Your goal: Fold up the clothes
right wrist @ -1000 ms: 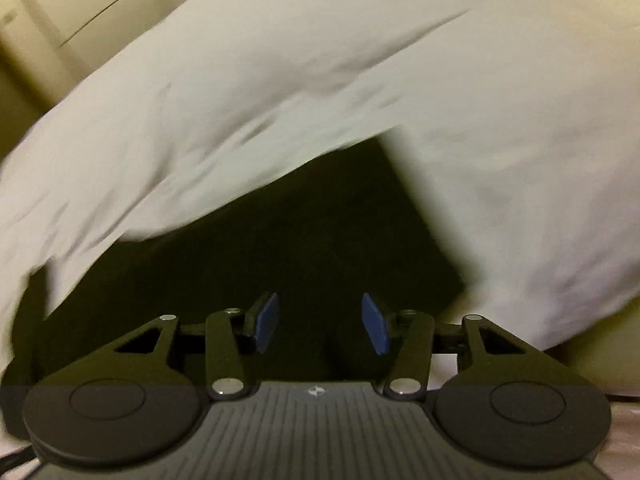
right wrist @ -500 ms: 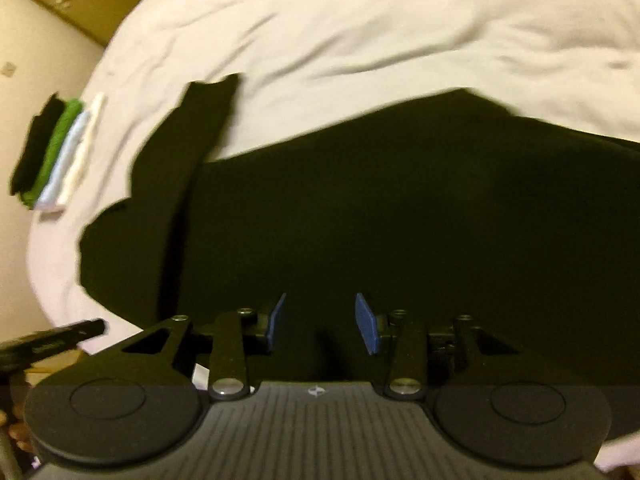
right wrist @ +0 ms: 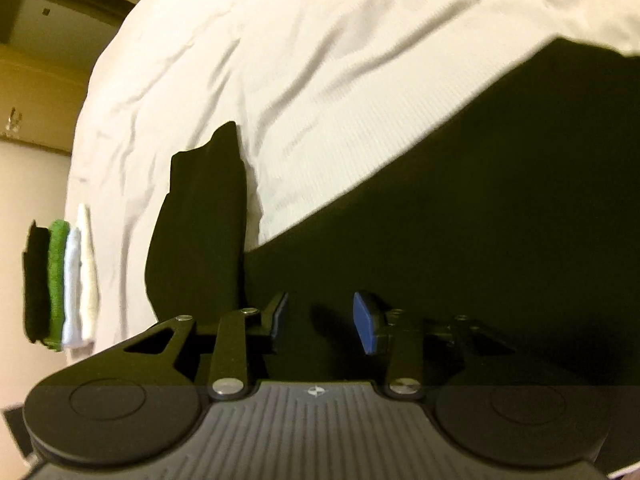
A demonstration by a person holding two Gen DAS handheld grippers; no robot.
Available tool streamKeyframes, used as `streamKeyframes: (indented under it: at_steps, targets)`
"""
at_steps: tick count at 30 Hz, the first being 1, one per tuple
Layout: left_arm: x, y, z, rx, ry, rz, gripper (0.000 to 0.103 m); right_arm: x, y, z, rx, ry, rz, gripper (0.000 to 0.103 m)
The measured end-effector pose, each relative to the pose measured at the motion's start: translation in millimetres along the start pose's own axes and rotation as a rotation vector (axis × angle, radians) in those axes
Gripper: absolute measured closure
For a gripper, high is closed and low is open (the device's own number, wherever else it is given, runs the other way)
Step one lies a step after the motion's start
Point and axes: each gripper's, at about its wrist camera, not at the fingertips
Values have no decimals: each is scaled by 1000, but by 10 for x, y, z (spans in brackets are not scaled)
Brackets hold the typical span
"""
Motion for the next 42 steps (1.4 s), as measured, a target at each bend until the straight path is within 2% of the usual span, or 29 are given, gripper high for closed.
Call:
streamKeyframes:
  at_steps: [2,5,9,15,16,18,19,20,21,23,26,27,28,29,30,31,32,34,36,40,42]
  targets:
    - [-30,39,130,-11,-31,-32,79,23,-2,11,-9,-9,-4,62]
    - [21,47,255,-15,-39,-55,75,86,-22,71,-39,-37,30,52]
    - [180,9,358,-9,-17,-62,73,162,-151,251,-74,-87,96,52]
    - [418,-47,513,-1,16,-73,73,292,-603,462,-43,-102,138,52]
    - [458,-57,539,0,21,-75,73,349,-659,485,-39,-84,136,53]
    - [586,-24,511,-6,40,-70,72,466,-768,529,-30,-47,132,78]
    - [648,4,489,-7,52,-68,72,549,-797,534,-30,-18,132,80]
    - [711,36,470,-8,65,-65,72,680,-785,503,-53,41,129,96]
    - [784,66,420,-8,82,-66,72,812,-771,471,-76,102,127,97]
    - [939,123,303,-8,121,-70,72,1188,-655,277,-132,306,113,97]
    - [1162,187,112,3,185,-88,72,1783,-567,-171,-145,638,86,97]
    - [1224,199,49,8,205,-94,72,1934,-575,-339,-122,735,87,95]
    - [1287,208,-19,16,222,-96,72,2058,-634,-508,-58,811,107,90]
    - [1309,209,-82,22,233,-95,72,2181,-696,-676,10,885,129,80]
    - [1328,212,-130,25,238,-91,72,2249,-789,-828,78,933,125,60]
    - [1347,216,-177,27,240,-86,72,2313,-883,-978,146,978,120,50]
    - [1369,225,-227,28,239,-87,71,2319,-958,-1108,187,1015,100,45]
    - [1400,242,-320,29,237,-96,70,2283,-1087,-1314,266,1052,57,45]
    - [1380,221,-380,33,222,-120,70,2106,-1081,-1394,320,1008,50,45]
    - [1256,211,-532,8,199,-165,68,1698,-904,-1280,282,846,17,41]
    - [1191,211,-597,-6,203,-194,65,1410,-757,-1159,226,721,-20,41]
Point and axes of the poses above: each gripper's, at about its wrist camera, not at the fingertips, and y roughly against the way its jaws point, x to its left, z to its top, and after that the axes turned 11 degrees about x, right-handed
